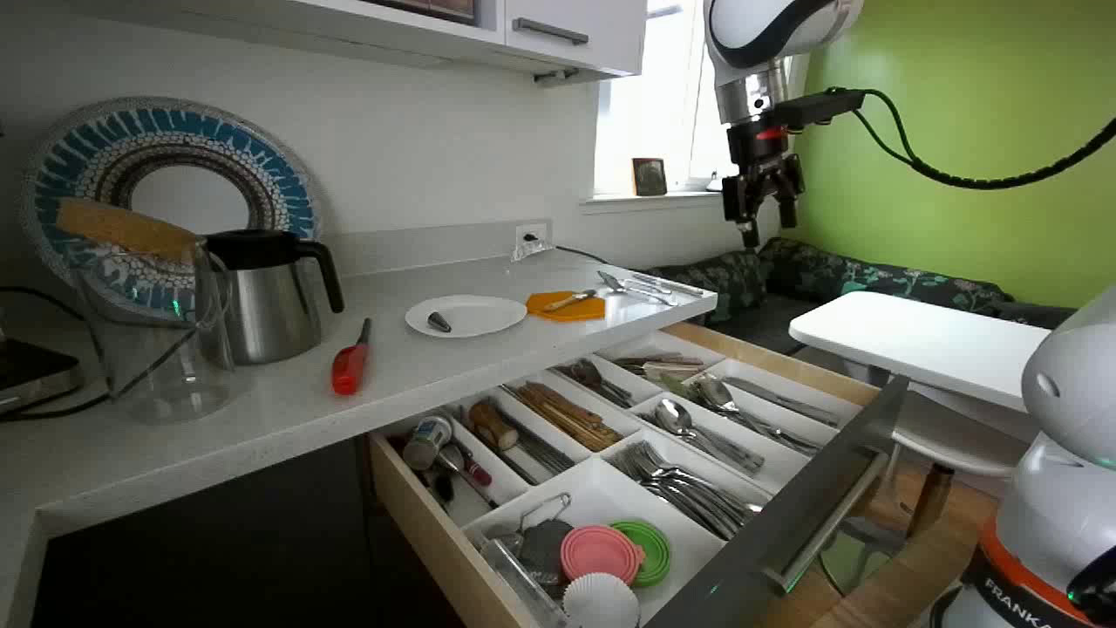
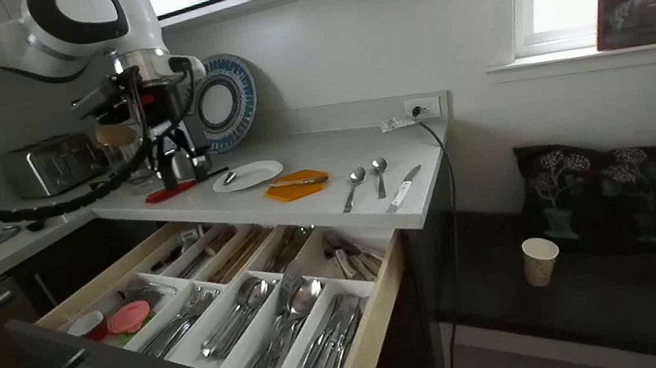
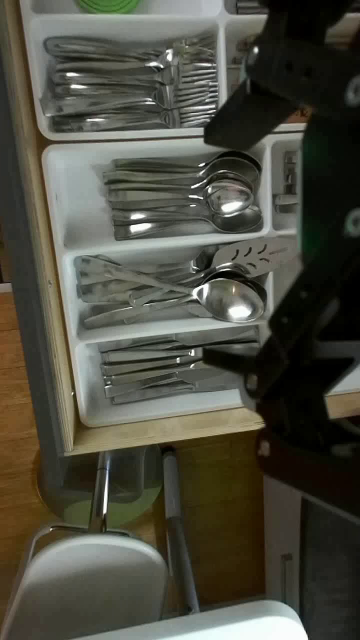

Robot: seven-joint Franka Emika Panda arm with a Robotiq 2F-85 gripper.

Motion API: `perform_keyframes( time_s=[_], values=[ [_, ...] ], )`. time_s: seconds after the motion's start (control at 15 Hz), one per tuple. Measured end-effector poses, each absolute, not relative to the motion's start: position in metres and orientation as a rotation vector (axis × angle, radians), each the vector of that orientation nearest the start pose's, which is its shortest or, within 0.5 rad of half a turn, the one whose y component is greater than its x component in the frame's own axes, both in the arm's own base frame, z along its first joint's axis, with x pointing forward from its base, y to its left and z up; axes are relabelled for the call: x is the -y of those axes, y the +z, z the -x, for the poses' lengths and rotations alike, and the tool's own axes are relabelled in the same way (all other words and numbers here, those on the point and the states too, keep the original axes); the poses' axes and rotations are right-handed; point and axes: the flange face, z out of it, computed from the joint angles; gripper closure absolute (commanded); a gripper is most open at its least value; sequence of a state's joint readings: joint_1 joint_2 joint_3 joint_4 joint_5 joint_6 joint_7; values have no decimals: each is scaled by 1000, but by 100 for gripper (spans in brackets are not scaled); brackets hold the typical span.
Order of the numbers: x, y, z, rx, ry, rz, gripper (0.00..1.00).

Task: Move the spoons from the counter to the drawer

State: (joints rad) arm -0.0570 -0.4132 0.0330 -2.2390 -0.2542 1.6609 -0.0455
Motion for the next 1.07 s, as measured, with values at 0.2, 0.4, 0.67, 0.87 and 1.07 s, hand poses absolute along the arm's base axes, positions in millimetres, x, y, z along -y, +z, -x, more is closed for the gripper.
perform_keyframes(
  time_s=[0.2,0.4,0.67,0.87,1.07],
  values=[
    [33,522,-410,104,297,3384,0],
    [33,522,-410,104,297,3384,0],
    [33,522,-410,105,296,3384,0],
    [37,524,-420,173,266,3375,0],
    [53,524,-453,337,168,3352,0]
  ],
)
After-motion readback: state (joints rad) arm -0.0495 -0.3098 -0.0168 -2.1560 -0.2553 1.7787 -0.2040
